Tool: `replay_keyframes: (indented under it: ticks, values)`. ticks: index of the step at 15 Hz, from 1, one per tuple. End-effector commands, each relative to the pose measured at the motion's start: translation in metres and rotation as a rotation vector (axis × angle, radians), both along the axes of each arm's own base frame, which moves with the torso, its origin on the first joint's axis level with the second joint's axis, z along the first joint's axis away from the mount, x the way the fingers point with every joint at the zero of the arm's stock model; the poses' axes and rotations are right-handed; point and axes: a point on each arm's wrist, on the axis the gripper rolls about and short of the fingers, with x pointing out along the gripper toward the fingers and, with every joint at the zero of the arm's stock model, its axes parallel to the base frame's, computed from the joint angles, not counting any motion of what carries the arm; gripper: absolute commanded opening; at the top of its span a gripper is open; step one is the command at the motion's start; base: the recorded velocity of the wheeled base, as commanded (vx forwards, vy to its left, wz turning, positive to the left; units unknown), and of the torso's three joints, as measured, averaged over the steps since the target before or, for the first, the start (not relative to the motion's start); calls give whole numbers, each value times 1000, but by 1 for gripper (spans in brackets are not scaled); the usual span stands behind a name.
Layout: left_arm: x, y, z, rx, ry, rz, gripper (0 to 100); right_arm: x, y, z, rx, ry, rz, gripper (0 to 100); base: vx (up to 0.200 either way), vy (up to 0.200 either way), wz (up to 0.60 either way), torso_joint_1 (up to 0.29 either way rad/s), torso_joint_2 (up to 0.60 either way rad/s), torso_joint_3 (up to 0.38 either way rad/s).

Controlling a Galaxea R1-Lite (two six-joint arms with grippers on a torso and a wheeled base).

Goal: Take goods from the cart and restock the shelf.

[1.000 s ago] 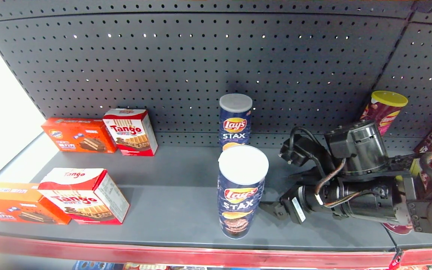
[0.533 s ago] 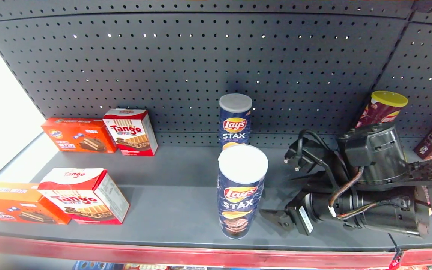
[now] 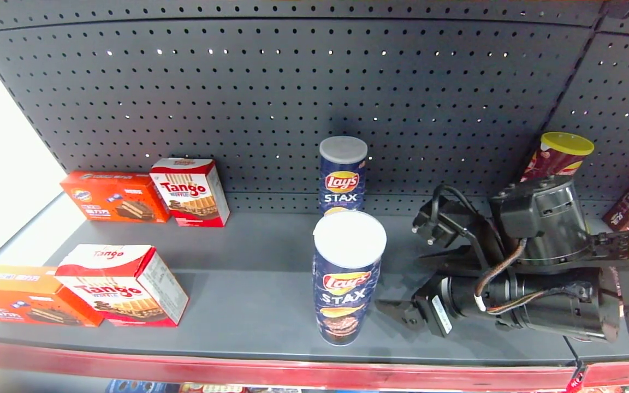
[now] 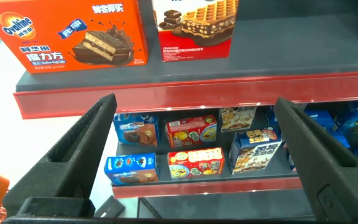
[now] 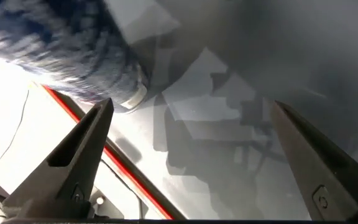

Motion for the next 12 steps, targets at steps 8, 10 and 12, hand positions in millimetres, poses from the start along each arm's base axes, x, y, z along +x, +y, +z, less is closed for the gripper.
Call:
replay_keyframes:
  ticks: [8,10,12]
  values:
    - [0,0,0,3,2,-3,100,-66,-119,90,269,-375,-266,100,0,0,0,0,0,0]
    - [0,0,0,3,2,-1,100,-104,-146,89,308,-458,-325,100,0,0,0,0,0,0]
    - [0,0,0,4,2,-4,100,-148,-165,72,343,-518,-335,100,0,0,0,0,0,0]
